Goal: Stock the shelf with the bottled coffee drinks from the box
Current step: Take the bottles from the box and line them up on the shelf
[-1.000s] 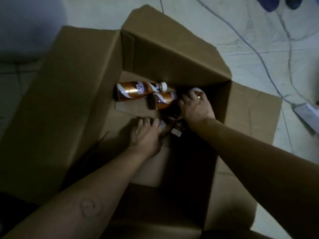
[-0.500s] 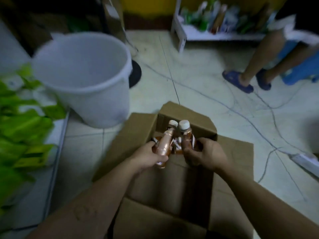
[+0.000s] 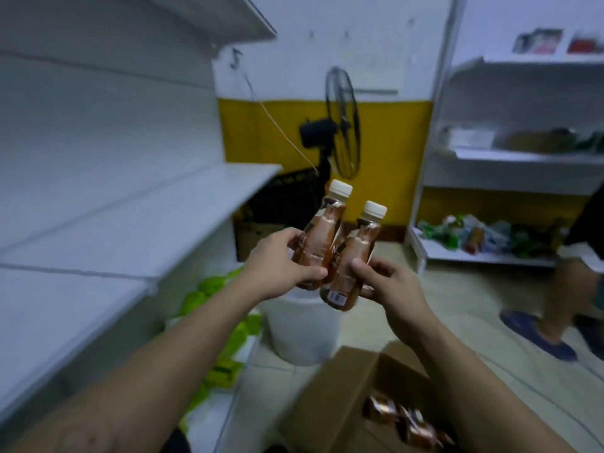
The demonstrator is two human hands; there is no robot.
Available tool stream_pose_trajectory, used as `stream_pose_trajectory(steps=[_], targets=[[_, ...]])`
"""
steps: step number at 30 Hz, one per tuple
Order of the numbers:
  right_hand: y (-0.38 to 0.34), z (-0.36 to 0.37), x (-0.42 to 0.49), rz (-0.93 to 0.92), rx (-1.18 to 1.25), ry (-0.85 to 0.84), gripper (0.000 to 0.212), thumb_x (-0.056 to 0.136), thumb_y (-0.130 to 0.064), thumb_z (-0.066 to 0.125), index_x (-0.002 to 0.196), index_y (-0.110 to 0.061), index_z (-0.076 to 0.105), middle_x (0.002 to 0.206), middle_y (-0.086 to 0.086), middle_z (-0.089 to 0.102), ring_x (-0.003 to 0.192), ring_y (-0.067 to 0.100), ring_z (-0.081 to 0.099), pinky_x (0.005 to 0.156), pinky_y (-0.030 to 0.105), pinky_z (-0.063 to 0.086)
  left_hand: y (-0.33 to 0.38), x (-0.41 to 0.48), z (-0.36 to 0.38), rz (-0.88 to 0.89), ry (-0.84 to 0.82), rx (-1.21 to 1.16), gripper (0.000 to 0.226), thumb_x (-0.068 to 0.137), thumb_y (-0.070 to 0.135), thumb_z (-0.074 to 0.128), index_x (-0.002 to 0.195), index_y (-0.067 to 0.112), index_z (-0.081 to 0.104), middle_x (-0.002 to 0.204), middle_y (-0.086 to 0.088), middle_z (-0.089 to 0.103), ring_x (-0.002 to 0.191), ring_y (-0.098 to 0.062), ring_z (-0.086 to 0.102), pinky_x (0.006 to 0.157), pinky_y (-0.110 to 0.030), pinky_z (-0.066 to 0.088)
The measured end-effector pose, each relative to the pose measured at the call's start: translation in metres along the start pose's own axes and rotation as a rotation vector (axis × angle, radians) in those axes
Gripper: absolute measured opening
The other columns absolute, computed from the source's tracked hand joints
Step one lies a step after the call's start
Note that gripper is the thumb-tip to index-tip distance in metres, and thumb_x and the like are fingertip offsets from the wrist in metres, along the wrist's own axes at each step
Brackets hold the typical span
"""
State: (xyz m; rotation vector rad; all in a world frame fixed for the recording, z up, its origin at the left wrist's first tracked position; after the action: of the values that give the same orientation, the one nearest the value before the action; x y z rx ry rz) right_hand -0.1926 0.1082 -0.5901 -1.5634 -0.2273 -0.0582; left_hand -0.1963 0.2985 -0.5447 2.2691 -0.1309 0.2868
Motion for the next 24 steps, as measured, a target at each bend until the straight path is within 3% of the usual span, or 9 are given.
stream_pose_trajectory(steps=[3, 7, 9, 11, 14, 18, 20, 22, 24], targets=[[-0.067, 0.074, 0.006, -0.107, 0.082, -0.144, 0.039, 0.077, -0.03, 0.072, 0.101, -0.001, 0.071, 0.099, 0.015, 0.076, 0.096, 0.033, 0.072, 0.087, 0.047, 0.058, 0.016, -0.031, -0.106, -0.009, 0.179, 0.088, 0.062, 0.059, 0.039, 0.088, 0.113, 0.026, 0.06, 0.098, 0.01, 0.066, 0.086, -0.009, 0.062, 0.074, -0.025, 0.048], [-0.135, 0.196, -0.001, -0.203, 0.152, -0.395, 0.035, 0.078, -0.031, 0.072, 0.102, -0.005, 0.071, 0.098, 0.015, 0.076, 0.095, 0.04, 0.071, 0.086, 0.061, 0.053, 0.01, -0.098, -0.233, -0.08, 0.42, 0.211, 0.065, 0.064, 0.04, 0.086, 0.119, 0.025, 0.055, 0.101, 0.008, 0.065, 0.087, -0.008, 0.062, 0.074, -0.025, 0.052], [-0.158, 0.261, -0.013, -0.24, 0.174, -0.535, 0.031, 0.08, -0.026, 0.071, 0.105, -0.006, 0.07, 0.1, 0.013, 0.076, 0.094, 0.03, 0.073, 0.087, 0.052, 0.057, -0.001, -0.143, -0.281, -0.15, 0.513, 0.253, 0.075, 0.066, 0.036, 0.085, 0.128, 0.029, 0.045, 0.103, 0.007, 0.063, 0.086, -0.007, 0.063, 0.078, -0.03, 0.055], [-0.17, 0.326, -0.034, -0.242, 0.178, -0.662, 0.029, 0.085, -0.019, 0.07, 0.112, -0.009, 0.065, 0.1, 0.016, 0.074, 0.089, 0.024, 0.074, 0.078, 0.04, 0.06, -0.014, -0.19, -0.322, -0.219, 0.602, 0.328, 0.082, 0.066, 0.032, 0.084, 0.133, 0.033, 0.037, 0.1, 0.008, 0.061, 0.085, -0.01, 0.065, 0.078, -0.03, 0.054], [-0.169, 0.413, -0.078, -0.237, 0.157, -0.846, 0.03, 0.09, -0.016, 0.066, 0.119, -0.016, 0.06, 0.093, 0.011, 0.075, 0.083, 0.02, 0.074, 0.069, 0.031, 0.058, -0.045, -0.259, -0.364, -0.394, 0.707, 0.401, 0.081, 0.06, 0.031, 0.086, 0.125, 0.034, 0.038, 0.097, 0.009, 0.062, 0.083, -0.012, 0.066, 0.075, -0.031, 0.055], [-0.14, 0.495, -0.128, -0.207, 0.132, -0.975, 0.024, 0.089, -0.01, 0.066, 0.11, -0.018, 0.061, 0.092, 0.011, 0.075, 0.088, 0.028, 0.073, 0.084, 0.048, 0.058, -0.098, -0.327, -0.389, -0.638, 0.828, 0.447, 0.081, 0.045, 0.043, 0.087, 0.108, 0.035, 0.038, 0.107, 0.006, 0.061, 0.095, -0.017, 0.063, 0.081, -0.041, 0.055], [-0.119, 0.518, -0.143, -0.161, 0.121, -1.005, 0.023, 0.089, -0.003, 0.063, 0.108, -0.016, 0.061, 0.098, 0.014, 0.074, 0.093, 0.03, 0.071, 0.086, 0.047, 0.057, -0.116, -0.343, -0.387, -0.715, 0.822, 0.503, 0.075, 0.05, 0.044, 0.086, 0.106, 0.033, 0.039, 0.109, 0.004, 0.06, 0.098, -0.02, 0.062, 0.082, -0.042, 0.053], [-0.103, 0.531, -0.146, -0.127, 0.128, -1.013, 0.025, 0.09, 0.001, 0.06, 0.108, -0.015, 0.06, 0.102, 0.013, 0.072, 0.098, 0.032, 0.069, 0.087, 0.045, 0.056, -0.118, -0.346, -0.395, -0.715, 0.847, 0.566, 0.069, 0.063, 0.041, 0.084, 0.114, 0.027, 0.041, 0.118, -0.001, 0.057, 0.104, -0.022, 0.059, 0.087, -0.042, 0.052], [-0.099, 0.539, -0.144, -0.153, 0.109, -1.04, 0.027, 0.091, -0.003, 0.062, 0.112, -0.021, 0.06, 0.104, 0.011, 0.07, 0.101, 0.033, 0.068, 0.087, 0.048, 0.056, -0.101, -0.345, -0.416, -0.631, 0.949, 0.529, 0.084, 0.071, 0.034, 0.082, 0.137, 0.027, 0.031, 0.136, -0.003, 0.049, 0.117, -0.022, 0.055, 0.095, -0.043, 0.051]])
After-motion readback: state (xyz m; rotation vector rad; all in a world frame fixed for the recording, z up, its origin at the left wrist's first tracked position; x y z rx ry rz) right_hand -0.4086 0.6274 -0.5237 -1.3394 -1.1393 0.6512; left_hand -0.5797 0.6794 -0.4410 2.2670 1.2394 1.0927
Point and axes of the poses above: each hand's wrist, its own x-axis towards the middle knuckle, its own z-axis out of the palm, y = z × x, the point moved 9 cm from there along x, towards the middle knuckle
